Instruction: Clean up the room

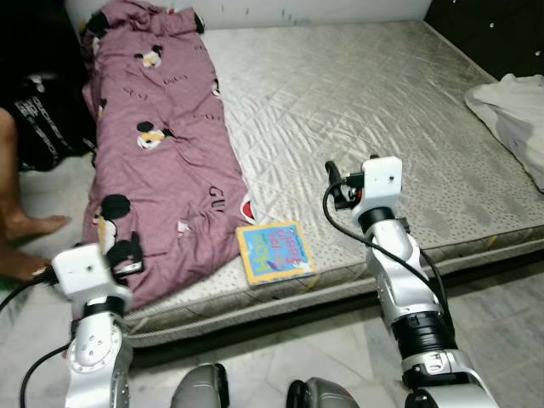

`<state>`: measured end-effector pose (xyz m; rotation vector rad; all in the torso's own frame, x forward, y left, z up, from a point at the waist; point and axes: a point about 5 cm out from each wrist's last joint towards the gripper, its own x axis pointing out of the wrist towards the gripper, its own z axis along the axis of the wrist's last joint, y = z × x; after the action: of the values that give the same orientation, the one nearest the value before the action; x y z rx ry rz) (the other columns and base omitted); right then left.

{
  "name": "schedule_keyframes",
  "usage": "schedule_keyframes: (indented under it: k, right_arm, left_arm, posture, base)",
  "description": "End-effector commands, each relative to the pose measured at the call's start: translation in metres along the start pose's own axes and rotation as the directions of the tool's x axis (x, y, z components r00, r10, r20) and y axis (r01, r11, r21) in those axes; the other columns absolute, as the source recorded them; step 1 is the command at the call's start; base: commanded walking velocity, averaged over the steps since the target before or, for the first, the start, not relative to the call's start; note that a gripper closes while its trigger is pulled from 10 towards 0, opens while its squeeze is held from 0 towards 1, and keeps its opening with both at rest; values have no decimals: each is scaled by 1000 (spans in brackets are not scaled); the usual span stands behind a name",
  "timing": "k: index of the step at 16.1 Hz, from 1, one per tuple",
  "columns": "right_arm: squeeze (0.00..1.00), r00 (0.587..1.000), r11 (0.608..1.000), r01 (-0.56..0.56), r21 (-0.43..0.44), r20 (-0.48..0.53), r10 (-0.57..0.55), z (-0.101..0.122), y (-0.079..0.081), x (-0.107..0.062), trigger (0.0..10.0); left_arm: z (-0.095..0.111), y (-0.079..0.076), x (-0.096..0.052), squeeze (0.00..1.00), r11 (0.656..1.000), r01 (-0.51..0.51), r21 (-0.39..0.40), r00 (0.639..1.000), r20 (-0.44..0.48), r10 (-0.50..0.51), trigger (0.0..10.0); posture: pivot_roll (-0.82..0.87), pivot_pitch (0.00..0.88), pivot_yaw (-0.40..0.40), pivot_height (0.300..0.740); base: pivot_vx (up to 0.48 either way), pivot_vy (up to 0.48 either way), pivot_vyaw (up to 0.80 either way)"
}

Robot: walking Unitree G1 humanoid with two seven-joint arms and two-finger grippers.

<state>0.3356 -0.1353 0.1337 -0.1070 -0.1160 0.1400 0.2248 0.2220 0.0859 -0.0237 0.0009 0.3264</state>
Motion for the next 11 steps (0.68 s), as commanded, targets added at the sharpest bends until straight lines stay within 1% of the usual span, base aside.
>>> schedule_keyframes:
  k: [1,2,3,4,7,9,10,11]
  right_arm:
    - [0,1000,1000,-15,9,-8,15,0,2,0,10000]
    - [0,1000,1000,-16,9,-6,16,0,2,-1,10000]
    - [0,1000,1000,-9,12,-21,9,-2,2,1,10000]
    - [0,998,999,8,45,-58,-5,-7,3,2,10000]
    - [0,998,999,-7,34,-69,9,-11,5,-6,10000]
    - [0,998,1000,-7,28,-62,9,-12,6,-9,10000]
    - [0,998,999,-6,42,-55,8,-11,6,-9,10000]
    - [0,999,999,-13,41,-39,14,-7,9,-9,10000]
  left_arm:
    - [2,-1,1,0,1000,-15,-18,1000,15,15,10000]
    - [3,-1,1,0,1000,-15,-21,1000,15,15,10000]
    - [4,-4,2,0,1000,5,-16,1000,22,-4,10000]
    - [5,-11,7,0,999,41,-28,999,12,-40,10000]
    - [7,-14,10,0,998,47,-33,999,17,-47,10000]
    - [5,-13,9,0,995,1,-98,1000,-13,-2,10000]
    - [3,-12,9,0,993,-20,-119,999,-31,16,10000]
    - [2,-13,9,0,993,-16,-117,999,-36,12,10000]
  posture:
    - [89,127,-75,740]
    - [89,127,-75,740]
    - [82,145,-66,740]
    - [75,159,-63,740]
    - [69,179,-64,740]
    - [65,191,-59,740]
    - [65,191,-59,740]
    - [62,196,-52,740]
  base:
    - [0,0,0]
    - [0,0,0]
    - [0,0,0]
    - [0,0,-800]
    - [0,0,-800]
    - [0,0,-800]
    - [0,0,-800]
    - [0,0,0]
